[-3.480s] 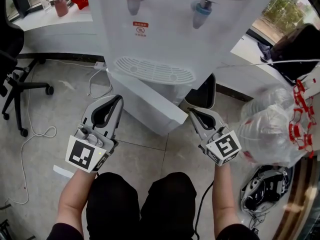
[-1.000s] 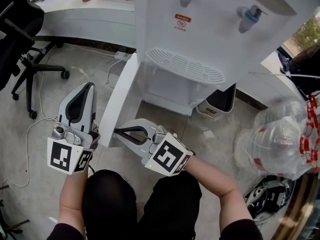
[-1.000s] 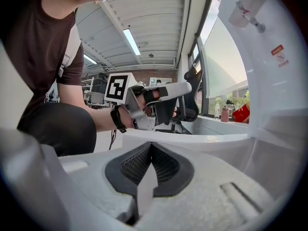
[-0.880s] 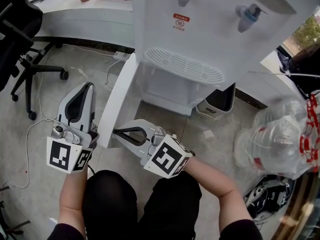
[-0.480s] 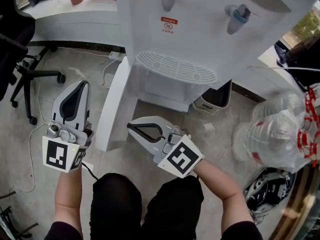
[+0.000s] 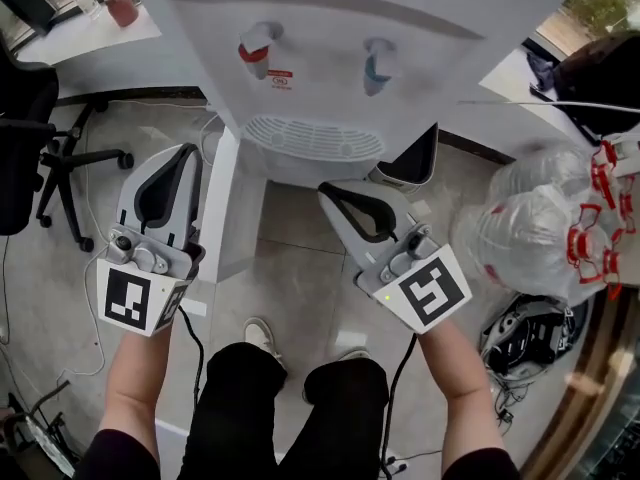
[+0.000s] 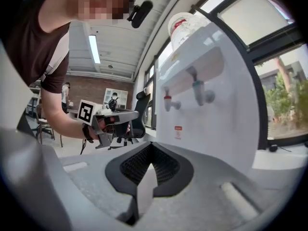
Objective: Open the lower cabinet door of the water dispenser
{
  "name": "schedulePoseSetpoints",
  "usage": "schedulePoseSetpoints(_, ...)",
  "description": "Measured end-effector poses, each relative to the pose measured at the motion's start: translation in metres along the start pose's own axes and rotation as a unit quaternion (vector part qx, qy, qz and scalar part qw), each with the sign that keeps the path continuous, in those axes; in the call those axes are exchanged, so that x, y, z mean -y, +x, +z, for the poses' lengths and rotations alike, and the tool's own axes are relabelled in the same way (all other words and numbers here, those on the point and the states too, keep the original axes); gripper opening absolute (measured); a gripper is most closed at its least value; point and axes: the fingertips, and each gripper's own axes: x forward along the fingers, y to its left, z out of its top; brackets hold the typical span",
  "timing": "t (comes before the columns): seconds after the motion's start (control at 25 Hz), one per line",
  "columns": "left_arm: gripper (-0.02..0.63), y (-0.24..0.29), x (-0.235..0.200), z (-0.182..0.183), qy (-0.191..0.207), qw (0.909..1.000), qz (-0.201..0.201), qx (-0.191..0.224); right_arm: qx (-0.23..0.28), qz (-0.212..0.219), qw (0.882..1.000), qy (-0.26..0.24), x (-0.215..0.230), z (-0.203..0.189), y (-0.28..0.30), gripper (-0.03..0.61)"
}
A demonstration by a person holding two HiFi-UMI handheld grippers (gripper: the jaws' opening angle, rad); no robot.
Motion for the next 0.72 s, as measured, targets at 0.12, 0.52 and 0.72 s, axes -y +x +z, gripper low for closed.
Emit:
schedulePoseSetpoints(0.12,0.008,0.009,0.011,0.024,-0.007,0.9999,-0.012,-0.006,-0.042,-0.032,0.999,0.009,0.013,0.004,-0.023,0.004)
schedulePoseSetpoints(0.52,0.008,0.033,0.028,0.111,-0.066,0.9964,-0.034,-0.04,-0.078,-0.103,0.991,0.032,0.033,0.106,-0.073,0.005)
schedulePoseSetpoints(0.72,0.008,0.039,0.031,0.156,-0.093,0.9939,-0.04,-0.045,-0.089,-0.149,0.984,0.029,0.042,0.16,-0.092,0.003)
